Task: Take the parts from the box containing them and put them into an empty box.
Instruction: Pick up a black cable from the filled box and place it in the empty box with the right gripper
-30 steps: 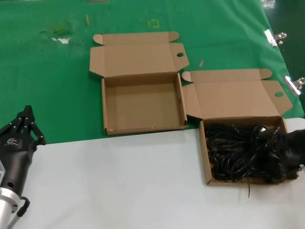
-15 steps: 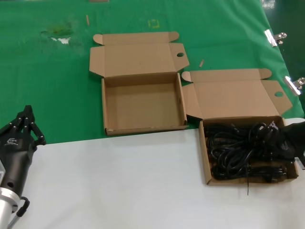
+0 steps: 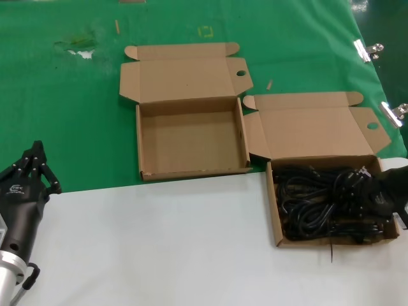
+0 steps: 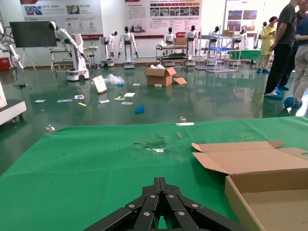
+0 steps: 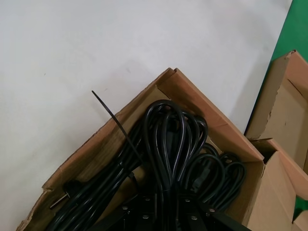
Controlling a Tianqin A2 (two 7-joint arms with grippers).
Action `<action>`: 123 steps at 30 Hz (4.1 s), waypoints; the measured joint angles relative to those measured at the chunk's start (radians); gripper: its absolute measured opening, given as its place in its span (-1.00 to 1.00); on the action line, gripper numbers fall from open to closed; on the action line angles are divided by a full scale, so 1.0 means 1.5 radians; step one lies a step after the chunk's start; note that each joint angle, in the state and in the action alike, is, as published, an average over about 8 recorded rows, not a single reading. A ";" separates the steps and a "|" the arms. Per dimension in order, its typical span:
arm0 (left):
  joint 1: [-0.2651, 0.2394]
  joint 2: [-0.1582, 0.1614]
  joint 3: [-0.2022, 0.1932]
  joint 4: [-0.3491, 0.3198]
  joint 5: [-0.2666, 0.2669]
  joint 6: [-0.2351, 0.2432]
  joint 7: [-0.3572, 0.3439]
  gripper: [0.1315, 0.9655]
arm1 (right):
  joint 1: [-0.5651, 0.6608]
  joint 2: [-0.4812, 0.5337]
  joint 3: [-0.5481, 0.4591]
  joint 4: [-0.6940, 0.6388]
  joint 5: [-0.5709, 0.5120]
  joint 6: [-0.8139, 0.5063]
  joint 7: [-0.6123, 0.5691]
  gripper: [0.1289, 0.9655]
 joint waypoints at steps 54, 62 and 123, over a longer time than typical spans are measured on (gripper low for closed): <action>0.000 0.000 0.000 0.000 0.000 0.000 0.000 -0.98 | 0.041 0.005 0.014 0.178 -0.003 0.000 0.342 -0.89; 0.000 0.000 0.000 0.000 0.000 0.000 0.000 -0.98 | 0.096 -0.068 -0.017 0.113 -0.036 0.026 0.354 -0.89; 0.000 0.000 0.000 0.000 0.000 0.000 0.000 -0.98 | 0.292 -0.499 -0.038 -0.513 -0.006 0.380 -0.053 -0.89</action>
